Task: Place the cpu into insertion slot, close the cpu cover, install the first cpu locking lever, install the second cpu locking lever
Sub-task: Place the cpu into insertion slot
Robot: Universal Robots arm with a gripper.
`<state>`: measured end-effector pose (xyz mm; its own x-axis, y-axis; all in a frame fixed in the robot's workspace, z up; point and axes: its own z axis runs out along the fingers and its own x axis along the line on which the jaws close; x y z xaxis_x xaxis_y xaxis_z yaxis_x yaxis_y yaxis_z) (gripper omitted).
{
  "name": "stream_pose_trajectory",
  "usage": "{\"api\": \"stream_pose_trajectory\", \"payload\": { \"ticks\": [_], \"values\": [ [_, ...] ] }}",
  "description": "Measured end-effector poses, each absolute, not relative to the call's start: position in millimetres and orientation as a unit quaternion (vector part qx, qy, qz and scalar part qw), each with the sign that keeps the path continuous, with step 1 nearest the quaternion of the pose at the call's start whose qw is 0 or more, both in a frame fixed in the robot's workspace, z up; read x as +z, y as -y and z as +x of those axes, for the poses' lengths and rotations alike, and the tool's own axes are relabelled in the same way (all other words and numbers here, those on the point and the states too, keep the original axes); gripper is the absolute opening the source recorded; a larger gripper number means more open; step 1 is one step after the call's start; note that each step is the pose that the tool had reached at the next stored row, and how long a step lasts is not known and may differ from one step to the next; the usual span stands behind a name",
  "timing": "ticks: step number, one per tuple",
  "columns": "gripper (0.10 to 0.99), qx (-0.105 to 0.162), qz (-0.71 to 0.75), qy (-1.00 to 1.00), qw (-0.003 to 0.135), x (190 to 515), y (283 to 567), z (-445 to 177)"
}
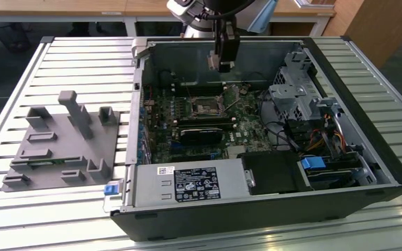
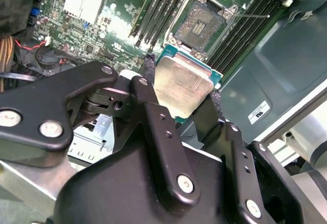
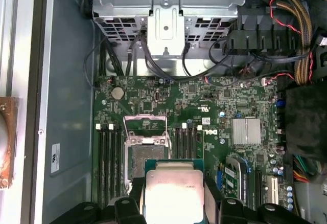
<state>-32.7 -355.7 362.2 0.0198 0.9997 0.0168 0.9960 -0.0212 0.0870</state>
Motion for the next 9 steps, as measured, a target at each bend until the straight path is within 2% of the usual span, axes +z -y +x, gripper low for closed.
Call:
{"api": "stream_pose_trajectory", "payload": {
  "ticks": [9],
  "values": [
    [0.541, 0.036, 0.713, -0.7, 0.026, 355.6, 352.5, -32.7]
  ]
}}
